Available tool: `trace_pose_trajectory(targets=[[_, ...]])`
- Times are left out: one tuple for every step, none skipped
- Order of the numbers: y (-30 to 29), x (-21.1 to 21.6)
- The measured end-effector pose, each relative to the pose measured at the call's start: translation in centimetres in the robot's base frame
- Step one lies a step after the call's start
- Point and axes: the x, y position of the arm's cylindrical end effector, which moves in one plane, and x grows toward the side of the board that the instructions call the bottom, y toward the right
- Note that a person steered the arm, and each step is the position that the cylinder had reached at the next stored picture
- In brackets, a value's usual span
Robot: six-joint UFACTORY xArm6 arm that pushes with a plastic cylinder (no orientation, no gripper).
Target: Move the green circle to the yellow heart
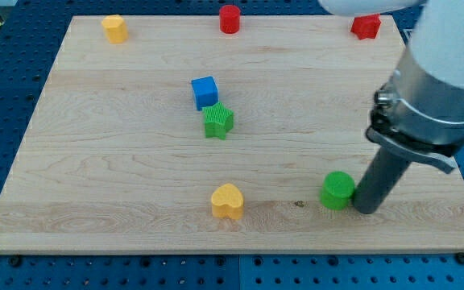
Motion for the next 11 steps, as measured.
trace_pose_trajectory(targets=[[-2.3, -1.2], [-3.7, -2.2], [-3.0, -2.3], [-1.9, -3.0], [-1.9, -4.0], [-2.0, -4.4], [-3.0, -3.9], [-5.6, -3.7], [-9.2, -3.7], [-11.7, -3.7], [-11.2, -3.7]])
